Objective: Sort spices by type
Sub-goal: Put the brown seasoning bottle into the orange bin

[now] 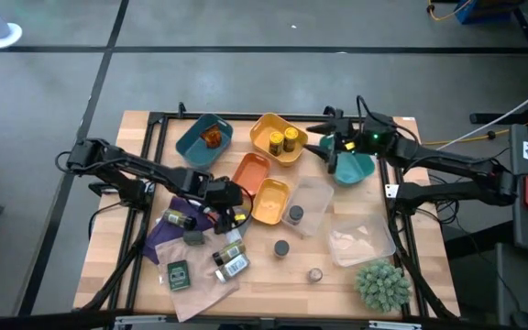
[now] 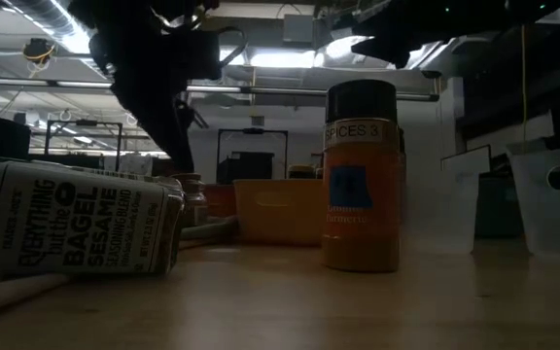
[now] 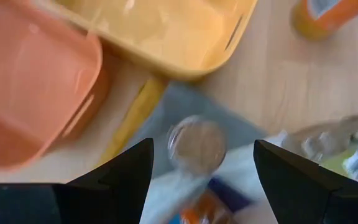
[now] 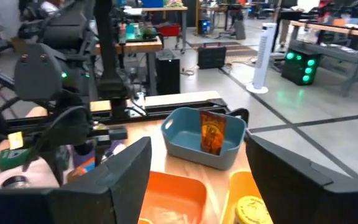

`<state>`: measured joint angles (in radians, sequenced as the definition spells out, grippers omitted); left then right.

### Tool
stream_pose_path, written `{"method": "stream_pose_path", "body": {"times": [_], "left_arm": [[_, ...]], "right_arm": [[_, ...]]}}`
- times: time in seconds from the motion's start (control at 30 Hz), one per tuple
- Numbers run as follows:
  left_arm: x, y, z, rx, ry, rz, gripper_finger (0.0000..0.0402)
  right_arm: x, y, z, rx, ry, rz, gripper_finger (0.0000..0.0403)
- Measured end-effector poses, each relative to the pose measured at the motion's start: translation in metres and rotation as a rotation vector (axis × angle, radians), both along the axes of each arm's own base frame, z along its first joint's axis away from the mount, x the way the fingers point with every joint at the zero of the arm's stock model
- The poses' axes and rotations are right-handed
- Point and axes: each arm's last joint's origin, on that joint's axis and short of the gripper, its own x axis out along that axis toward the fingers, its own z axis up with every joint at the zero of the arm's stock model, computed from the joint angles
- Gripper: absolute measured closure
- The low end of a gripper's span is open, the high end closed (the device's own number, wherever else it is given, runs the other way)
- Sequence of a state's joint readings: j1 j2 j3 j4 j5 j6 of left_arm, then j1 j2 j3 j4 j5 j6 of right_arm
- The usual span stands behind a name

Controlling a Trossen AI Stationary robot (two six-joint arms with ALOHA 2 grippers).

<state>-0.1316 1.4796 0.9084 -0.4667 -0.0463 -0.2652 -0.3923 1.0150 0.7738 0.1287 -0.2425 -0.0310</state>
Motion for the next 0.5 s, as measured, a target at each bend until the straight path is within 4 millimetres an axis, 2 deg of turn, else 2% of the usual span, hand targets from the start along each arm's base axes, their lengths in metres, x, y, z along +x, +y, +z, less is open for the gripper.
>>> {"method": "stream_pose_path", "body": {"times": [0.17, 0.5], "left_arm": [[-0.002, 0.0, -0.009, 0.0, -0.014, 0.008, 0.0141], [-0.003, 0.001, -0.012, 0.003, -0.014, 0.026, 0.0141]], "right_arm": [[-0.002, 0.001, 0.001, 0.003, -0.004, 0.017, 0.0141], [-0.002, 0.002, 0.001, 0.007, -0.005, 0.045, 0.0141]]}}
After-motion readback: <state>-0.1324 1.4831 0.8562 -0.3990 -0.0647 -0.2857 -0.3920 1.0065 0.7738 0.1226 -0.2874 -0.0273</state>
